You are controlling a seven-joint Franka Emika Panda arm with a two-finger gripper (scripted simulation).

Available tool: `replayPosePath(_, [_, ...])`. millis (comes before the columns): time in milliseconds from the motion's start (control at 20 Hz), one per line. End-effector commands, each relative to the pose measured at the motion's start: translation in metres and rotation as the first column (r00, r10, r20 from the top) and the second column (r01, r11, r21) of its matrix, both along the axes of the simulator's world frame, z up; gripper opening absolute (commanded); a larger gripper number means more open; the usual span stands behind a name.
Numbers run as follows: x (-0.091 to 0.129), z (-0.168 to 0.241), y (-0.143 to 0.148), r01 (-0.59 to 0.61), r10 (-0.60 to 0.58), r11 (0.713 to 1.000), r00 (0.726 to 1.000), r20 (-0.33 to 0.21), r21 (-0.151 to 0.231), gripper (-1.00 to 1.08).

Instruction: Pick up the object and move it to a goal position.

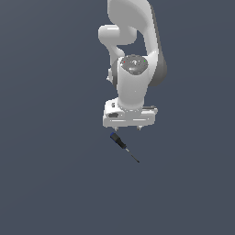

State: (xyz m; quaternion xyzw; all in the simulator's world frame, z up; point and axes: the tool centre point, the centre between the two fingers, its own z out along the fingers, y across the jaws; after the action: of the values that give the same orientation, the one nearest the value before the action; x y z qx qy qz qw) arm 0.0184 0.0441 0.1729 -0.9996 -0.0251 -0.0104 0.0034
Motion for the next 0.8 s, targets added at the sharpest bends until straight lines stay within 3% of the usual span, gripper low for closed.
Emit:
replayPosePath(0, [0.001, 0.001, 0.001, -0.002, 0.002, 1.0, 1.0, 0.002, 0.001, 1.0])
replayPosePath(350, [0.001, -0.004, 0.0, -0.027, 0.027, 1.0, 1.0, 0.0, -0.002, 1.0])
replayPosePath(750, [0.005, -0.021, -0.002, -0.14, 0.14, 0.99, 0.99, -0.004, -0.009, 1.0])
